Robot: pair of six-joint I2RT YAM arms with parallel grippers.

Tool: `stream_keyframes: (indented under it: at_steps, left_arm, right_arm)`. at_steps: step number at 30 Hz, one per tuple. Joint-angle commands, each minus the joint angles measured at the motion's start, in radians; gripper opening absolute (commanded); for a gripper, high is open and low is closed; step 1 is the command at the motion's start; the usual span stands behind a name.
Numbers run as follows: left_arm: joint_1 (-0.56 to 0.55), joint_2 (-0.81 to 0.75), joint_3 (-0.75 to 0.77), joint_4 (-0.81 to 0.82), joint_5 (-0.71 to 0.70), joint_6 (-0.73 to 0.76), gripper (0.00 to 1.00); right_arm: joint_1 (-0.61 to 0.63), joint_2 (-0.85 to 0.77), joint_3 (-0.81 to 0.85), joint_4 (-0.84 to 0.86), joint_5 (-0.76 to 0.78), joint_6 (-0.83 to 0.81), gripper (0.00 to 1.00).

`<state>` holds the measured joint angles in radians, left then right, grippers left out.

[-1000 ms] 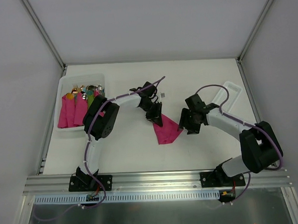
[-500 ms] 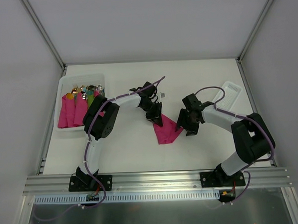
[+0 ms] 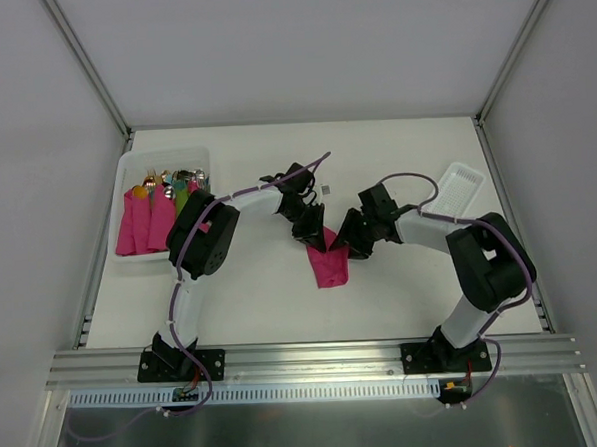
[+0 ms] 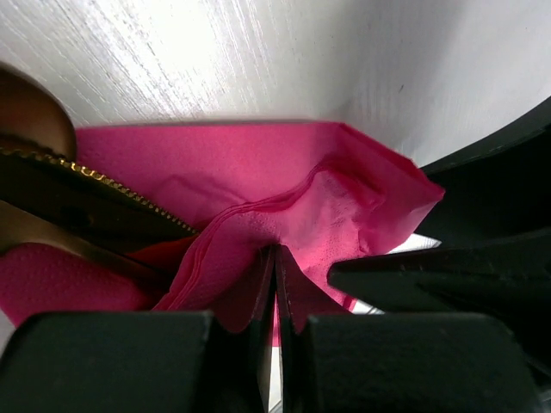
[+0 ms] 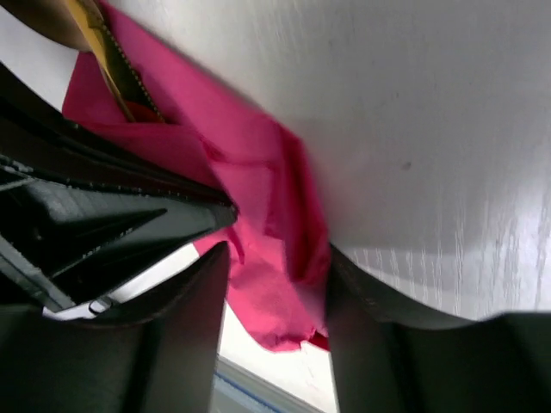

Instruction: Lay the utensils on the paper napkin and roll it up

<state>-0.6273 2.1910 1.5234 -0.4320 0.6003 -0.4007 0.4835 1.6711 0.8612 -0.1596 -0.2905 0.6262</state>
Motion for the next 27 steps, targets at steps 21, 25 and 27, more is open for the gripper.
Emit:
stream_keyframes:
  at_steps: [21,25,27]
  left_arm:
    - [0.100,-0.089,-0.230,0.413,0.274,-0.081,0.00]
    - [0.109,-0.068,-0.259,0.478,0.316,-0.144,0.00]
    - [0.112,-0.048,-0.264,0.480,0.306,-0.151,0.00]
  right_arm:
    - [-0.011,0.042,-0.155,0.123,0.113,-0.016,0.00]
    - [-0.019,0.038,-0.194,0.184,0.087,0.007,0.00]
    - [-0.020,0.016,-0.230,0.251,0.067,0.020,0.00]
